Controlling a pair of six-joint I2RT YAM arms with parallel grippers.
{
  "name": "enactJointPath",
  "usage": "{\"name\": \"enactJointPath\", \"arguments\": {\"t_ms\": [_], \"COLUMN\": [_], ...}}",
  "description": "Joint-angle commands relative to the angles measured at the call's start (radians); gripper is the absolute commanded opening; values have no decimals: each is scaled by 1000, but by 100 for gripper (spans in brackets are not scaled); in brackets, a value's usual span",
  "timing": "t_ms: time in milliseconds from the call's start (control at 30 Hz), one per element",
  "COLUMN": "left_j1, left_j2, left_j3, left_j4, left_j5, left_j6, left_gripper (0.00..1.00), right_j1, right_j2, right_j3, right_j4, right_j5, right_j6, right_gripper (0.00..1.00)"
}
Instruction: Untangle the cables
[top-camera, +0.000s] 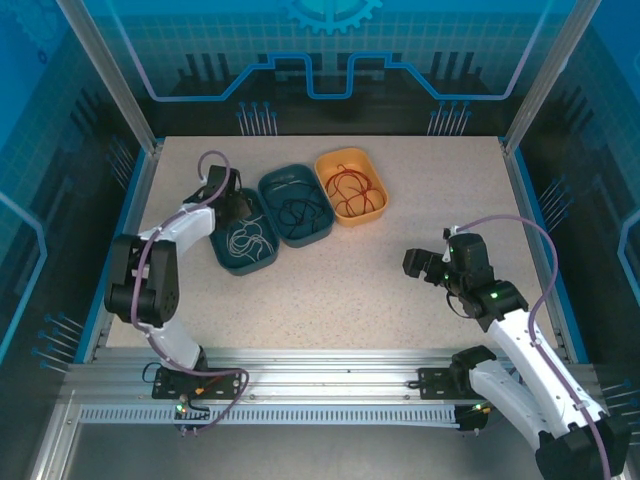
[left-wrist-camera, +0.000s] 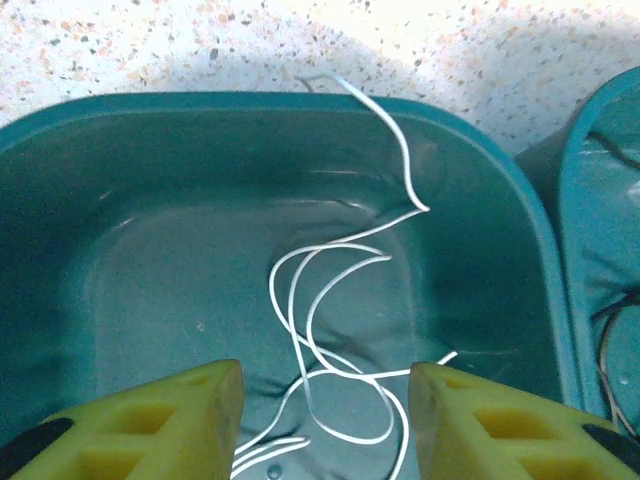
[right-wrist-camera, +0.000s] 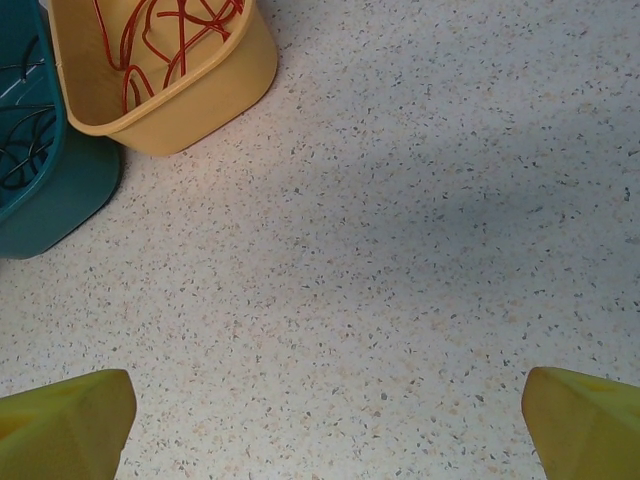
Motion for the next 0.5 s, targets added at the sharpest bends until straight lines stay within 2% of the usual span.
{"name": "enactJointPath", "arguments": {"t_ms": [0, 200, 467], "left_j1": [-3, 1, 2], "left_j2": [45, 116, 167], "left_j3": [49, 103, 162], "left_j4": [-40, -73, -117], "left_j5": [9, 52, 42], "left_j6": [50, 80, 69], "left_gripper": [47, 46, 45], "right_j1": [2, 2, 2], "right_j2": [2, -2, -7], "right_j3": [14, 5, 3], "right_j4": [2, 3, -1], "right_j5": [6, 6, 16], "right_j6": [8, 12, 14], "right_gripper": [100, 100, 100]}}
